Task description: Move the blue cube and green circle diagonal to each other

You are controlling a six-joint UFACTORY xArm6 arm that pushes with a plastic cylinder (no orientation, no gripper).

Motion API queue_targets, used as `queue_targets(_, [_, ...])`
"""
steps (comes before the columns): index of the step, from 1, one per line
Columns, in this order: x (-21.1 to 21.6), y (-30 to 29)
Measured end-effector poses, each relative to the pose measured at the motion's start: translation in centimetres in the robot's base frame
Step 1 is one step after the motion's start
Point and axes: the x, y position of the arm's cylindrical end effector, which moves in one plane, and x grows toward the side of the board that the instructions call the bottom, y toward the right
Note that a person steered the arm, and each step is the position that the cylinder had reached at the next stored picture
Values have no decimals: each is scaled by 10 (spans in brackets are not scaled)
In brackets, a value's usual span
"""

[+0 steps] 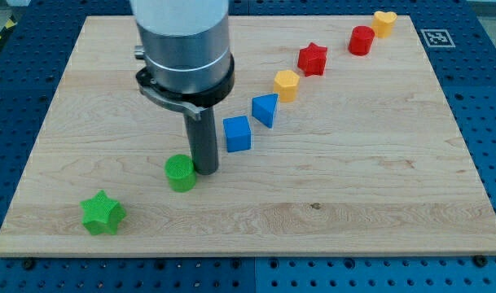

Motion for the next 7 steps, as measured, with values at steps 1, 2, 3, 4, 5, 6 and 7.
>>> queue_targets(1, [0, -5])
queue_targets(2, [0, 23])
queue_targets(3, [0, 54])
queue_targets(4, [-11, 66])
queue_targets(5, [-40, 67])
queue_targets(6, [-60, 72])
queue_targets(7, [-61, 93])
